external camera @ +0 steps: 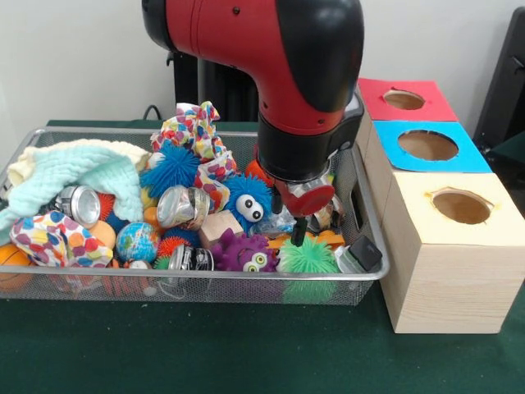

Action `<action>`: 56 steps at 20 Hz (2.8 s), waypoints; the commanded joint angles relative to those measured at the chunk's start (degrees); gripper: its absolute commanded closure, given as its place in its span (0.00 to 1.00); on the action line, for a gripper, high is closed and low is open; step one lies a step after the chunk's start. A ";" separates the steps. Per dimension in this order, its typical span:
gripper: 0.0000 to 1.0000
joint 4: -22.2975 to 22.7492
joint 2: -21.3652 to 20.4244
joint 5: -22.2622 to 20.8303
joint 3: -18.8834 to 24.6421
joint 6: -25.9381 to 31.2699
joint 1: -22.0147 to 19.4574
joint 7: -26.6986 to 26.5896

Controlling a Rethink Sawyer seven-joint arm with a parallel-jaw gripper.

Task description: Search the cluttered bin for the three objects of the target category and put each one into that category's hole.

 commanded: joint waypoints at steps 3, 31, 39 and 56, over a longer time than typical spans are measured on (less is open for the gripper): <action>0.00 6.75 0.36 0.54 7.35 4.87 -0.09 4.88; 0.00 4.67 6.64 -1.27 4.09 6.64 2.49 8.09; 0.00 3.34 7.94 -3.42 1.80 5.70 0.12 4.78; 0.00 1.25 10.27 -5.13 1.03 6.69 -0.86 4.10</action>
